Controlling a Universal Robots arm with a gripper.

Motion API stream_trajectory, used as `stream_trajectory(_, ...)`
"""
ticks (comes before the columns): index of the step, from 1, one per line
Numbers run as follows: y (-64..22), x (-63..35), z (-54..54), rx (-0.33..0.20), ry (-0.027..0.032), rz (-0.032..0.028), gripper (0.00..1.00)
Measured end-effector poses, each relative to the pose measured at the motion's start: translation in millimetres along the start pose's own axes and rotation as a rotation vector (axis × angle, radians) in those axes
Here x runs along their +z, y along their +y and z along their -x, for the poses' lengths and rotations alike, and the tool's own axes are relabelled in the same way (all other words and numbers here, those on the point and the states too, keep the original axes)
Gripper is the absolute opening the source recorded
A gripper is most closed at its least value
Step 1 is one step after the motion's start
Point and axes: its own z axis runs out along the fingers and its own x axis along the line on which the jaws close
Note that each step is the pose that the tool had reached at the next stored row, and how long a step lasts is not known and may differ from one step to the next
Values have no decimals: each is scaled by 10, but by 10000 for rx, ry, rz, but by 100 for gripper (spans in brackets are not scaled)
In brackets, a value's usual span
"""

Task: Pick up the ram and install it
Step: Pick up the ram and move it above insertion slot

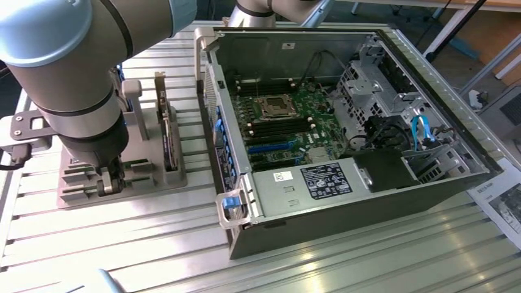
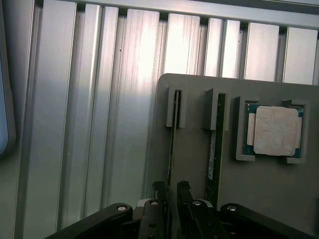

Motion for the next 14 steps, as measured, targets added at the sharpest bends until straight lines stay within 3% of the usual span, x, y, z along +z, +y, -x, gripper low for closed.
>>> stream_trajectory(14, 0, 2, 0, 0, -1, -2, 22)
